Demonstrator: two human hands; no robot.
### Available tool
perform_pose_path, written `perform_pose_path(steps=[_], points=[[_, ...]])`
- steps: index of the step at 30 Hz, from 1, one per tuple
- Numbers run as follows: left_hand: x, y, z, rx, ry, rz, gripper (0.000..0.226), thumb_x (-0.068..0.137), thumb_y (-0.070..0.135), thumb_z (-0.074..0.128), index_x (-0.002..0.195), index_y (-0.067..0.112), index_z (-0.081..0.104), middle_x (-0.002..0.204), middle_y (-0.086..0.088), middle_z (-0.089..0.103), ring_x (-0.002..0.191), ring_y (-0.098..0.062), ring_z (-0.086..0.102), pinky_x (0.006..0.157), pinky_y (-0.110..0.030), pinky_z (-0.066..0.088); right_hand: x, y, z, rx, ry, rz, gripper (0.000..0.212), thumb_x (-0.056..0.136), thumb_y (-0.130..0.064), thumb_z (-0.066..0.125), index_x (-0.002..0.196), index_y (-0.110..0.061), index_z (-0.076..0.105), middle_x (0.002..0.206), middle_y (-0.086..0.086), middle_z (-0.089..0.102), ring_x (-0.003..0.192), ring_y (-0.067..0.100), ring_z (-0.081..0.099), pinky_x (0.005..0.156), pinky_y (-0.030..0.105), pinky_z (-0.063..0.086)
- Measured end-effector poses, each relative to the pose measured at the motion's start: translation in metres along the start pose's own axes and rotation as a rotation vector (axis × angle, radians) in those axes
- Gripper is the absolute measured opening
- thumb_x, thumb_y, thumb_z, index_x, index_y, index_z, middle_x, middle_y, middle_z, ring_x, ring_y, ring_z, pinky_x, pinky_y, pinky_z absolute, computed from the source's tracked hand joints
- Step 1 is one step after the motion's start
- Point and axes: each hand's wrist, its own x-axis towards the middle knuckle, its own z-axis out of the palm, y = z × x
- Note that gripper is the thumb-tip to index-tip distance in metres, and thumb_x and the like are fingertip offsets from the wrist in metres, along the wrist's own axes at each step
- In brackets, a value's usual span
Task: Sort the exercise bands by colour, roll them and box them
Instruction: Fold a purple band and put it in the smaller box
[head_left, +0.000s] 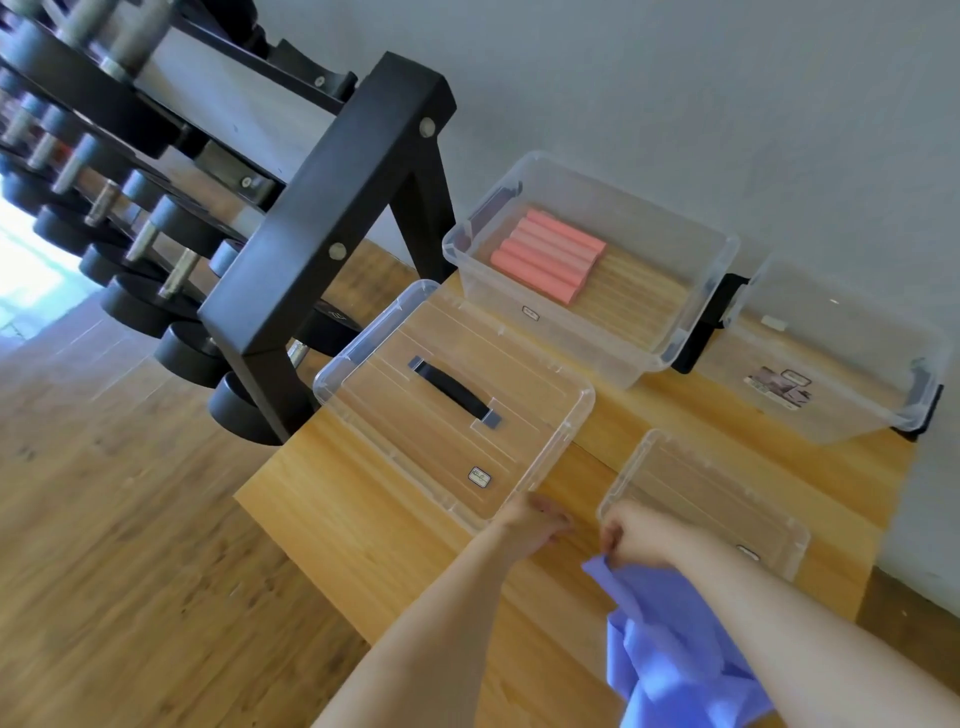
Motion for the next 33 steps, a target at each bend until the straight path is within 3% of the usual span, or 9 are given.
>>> perform_pose_path(steps=[2,5,9,15,19,22,25,29,33], points=[[-0.002,0.006,-0.006,-0.058,0.008,0.015,0.004,0.09,0.019,0.065,0.09,0.02,0.069,0.081,0.004,0.064,0.074,-0.007,0.059,0.069,-0.016,0.048,0.001,-0.011,-0.013,0.234,0.123,-0.06,0.024,0.082,-0.011,0.069,0.065,-0.026,0.06,0.065,-0.009,0.058,0.07,0.01,0.054,0.065,0.022,0.042],[-0.014,0.024,-0.019,-0.168,0.036,0.041,0.009,0.09,0.026,0.067,0.088,0.017,0.065,0.084,-0.001,0.064,0.08,-0.012,0.059,0.073,-0.019,0.048,-0.002,-0.032,-0.036,0.454,0.217,-0.125,0.025,0.086,-0.005,0.068,0.069,-0.023,0.062,0.068,-0.007,0.062,0.071,0.008,0.057,0.066,0.019,0.043],[-0.037,0.053,-0.041,-0.326,0.089,0.126,0.03,0.09,0.027,0.069,0.108,0.004,0.06,0.089,-0.006,0.063,0.074,-0.012,0.059,0.064,-0.018,0.046,-0.018,-0.058,-0.07,0.608,0.369,-0.18,0.022,0.088,-0.007,0.068,0.07,-0.019,0.062,0.062,-0.006,0.059,0.06,0.002,0.052,0.06,0.018,0.04],[-0.077,0.112,-0.079,-0.308,0.094,0.309,0.044,0.081,0.018,0.079,0.119,0.009,0.058,0.107,-0.01,0.072,0.087,-0.014,0.068,0.077,-0.026,0.051,-0.055,-0.093,-0.126,0.678,0.521,-0.273,0.021,0.087,-0.018,0.071,0.068,-0.024,0.065,0.069,-0.006,0.064,0.07,0.008,0.057,0.07,0.025,0.043],[-0.11,0.158,-0.108,-0.192,0.124,0.443,0.041,0.081,0.016,0.079,0.117,0.006,0.063,0.108,-0.017,0.071,0.098,-0.027,0.068,0.088,-0.037,0.054,-0.088,-0.119,-0.164,0.667,0.6,-0.327,0.018,0.087,-0.023,0.071,0.07,-0.023,0.067,0.073,-0.005,0.066,0.075,0.011,0.059,0.071,0.026,0.045],[-0.139,0.196,-0.133,-0.107,0.141,0.567,0.025,0.089,0.012,0.069,0.11,-0.001,0.067,0.098,-0.012,0.071,0.092,-0.02,0.066,0.088,-0.032,0.054,-0.12,-0.134,-0.197,0.716,0.667,-0.394,0.01,0.087,-0.023,0.072,0.079,-0.018,0.069,0.076,-0.003,0.069,0.075,0.01,0.059,0.069,0.023,0.044],[-0.17,0.231,-0.157,-0.043,0.115,0.689,0.014,0.095,0.012,0.061,0.095,0.002,0.071,0.086,-0.008,0.067,0.082,-0.019,0.061,0.086,-0.039,0.053,-0.155,-0.147,-0.231,0.719,0.699,-0.428,0.019,0.09,-0.029,0.068,0.085,-0.012,0.071,0.076,-0.002,0.065,0.07,0.007,0.054,0.067,0.024,0.042],[-0.216,0.281,-0.179,-0.012,0.039,0.821,0.029,0.099,0.013,0.053,0.072,0.01,0.061,0.064,0.005,0.057,0.062,-0.009,0.052,0.064,-0.019,0.044,-0.203,-0.165,-0.263,0.809,0.663,-0.488,0.046,0.087,-0.049,0.063,0.087,-0.003,0.065,0.081,0.01,0.051,0.079,0.019,0.044,0.074,0.034,0.035],[-0.243,0.321,-0.19,-0.04,-0.043,0.956,0.027,0.1,0.015,0.049,0.077,0.005,0.059,0.071,-0.004,0.056,0.07,-0.016,0.054,0.071,-0.02,0.046,-0.252,-0.178,-0.284,0.887,0.637,-0.578,0.036,0.094,-0.041,0.056,0.089,-0.006,0.061,0.083,0.014,0.056,0.076,0.023,0.052,0.075,0.033,0.045]])
